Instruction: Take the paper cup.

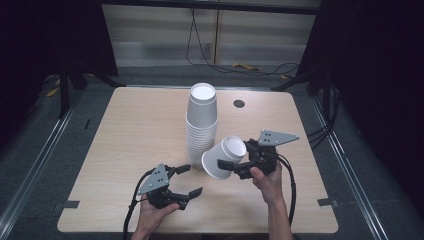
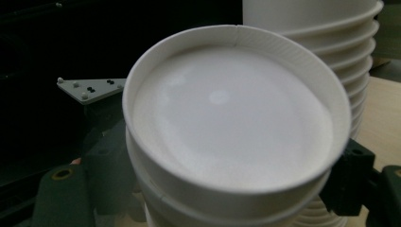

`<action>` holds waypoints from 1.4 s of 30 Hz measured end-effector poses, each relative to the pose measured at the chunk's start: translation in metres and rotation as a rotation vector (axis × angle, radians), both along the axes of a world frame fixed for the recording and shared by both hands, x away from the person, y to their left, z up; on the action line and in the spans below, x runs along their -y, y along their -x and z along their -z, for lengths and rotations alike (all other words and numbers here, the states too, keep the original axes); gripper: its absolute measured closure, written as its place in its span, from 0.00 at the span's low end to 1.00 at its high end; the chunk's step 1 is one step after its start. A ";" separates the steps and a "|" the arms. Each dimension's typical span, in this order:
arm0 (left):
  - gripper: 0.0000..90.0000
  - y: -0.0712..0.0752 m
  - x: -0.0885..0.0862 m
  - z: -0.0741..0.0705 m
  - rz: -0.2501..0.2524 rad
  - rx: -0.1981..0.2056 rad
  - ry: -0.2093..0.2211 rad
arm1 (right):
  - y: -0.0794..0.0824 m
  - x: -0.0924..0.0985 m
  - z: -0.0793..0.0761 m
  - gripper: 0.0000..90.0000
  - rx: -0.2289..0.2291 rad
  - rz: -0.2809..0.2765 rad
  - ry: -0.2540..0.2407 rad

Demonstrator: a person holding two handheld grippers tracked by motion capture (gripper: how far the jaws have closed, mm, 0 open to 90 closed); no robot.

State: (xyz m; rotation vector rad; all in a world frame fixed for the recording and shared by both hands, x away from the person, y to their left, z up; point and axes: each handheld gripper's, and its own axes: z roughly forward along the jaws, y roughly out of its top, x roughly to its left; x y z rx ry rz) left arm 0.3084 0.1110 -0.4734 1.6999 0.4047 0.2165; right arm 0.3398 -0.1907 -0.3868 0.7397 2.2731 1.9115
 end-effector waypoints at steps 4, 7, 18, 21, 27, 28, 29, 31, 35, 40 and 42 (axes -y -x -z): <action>0.18 -0.001 0.001 0.000 -0.004 -0.005 -0.008 | 0.000 -0.005 0.013 0.23 -0.025 0.003 0.004; 0.17 -0.002 0.000 -0.001 -0.005 0.006 -0.011 | 0.000 -0.006 0.018 0.23 -0.033 -0.003 0.009; 0.17 0.000 0.004 -0.007 0.077 0.020 -0.016 | 0.003 -0.006 0.029 0.23 -0.049 -0.022 0.036; 0.17 0.000 0.006 -0.007 0.075 0.026 -0.017 | 0.003 -0.010 0.032 0.23 -0.056 -0.038 0.044; 0.17 -0.001 0.009 -0.005 0.069 0.044 -0.004 | 0.003 -0.013 0.038 0.23 -0.072 -0.048 0.037; 0.18 -0.002 0.009 -0.005 0.061 0.044 -0.007 | 0.003 -0.013 0.038 0.23 -0.074 -0.051 0.036; 0.17 -0.003 0.008 -0.005 0.068 0.045 -0.013 | 0.003 -0.014 0.038 0.23 -0.074 -0.056 0.041; 0.17 -0.005 0.008 -0.004 0.081 0.042 -0.006 | 0.003 -0.016 0.039 0.23 -0.075 -0.068 0.047; 0.16 -0.008 0.010 -0.003 0.101 0.046 -0.003 | 0.002 -0.020 0.041 0.23 -0.082 -0.079 0.048; 0.16 -0.013 0.013 0.001 0.128 0.026 0.013 | 0.001 -0.026 0.043 0.24 -0.090 -0.100 0.049; 0.13 -0.014 0.014 0.002 0.126 0.019 0.008 | 0.001 -0.028 0.044 0.24 -0.086 -0.105 0.044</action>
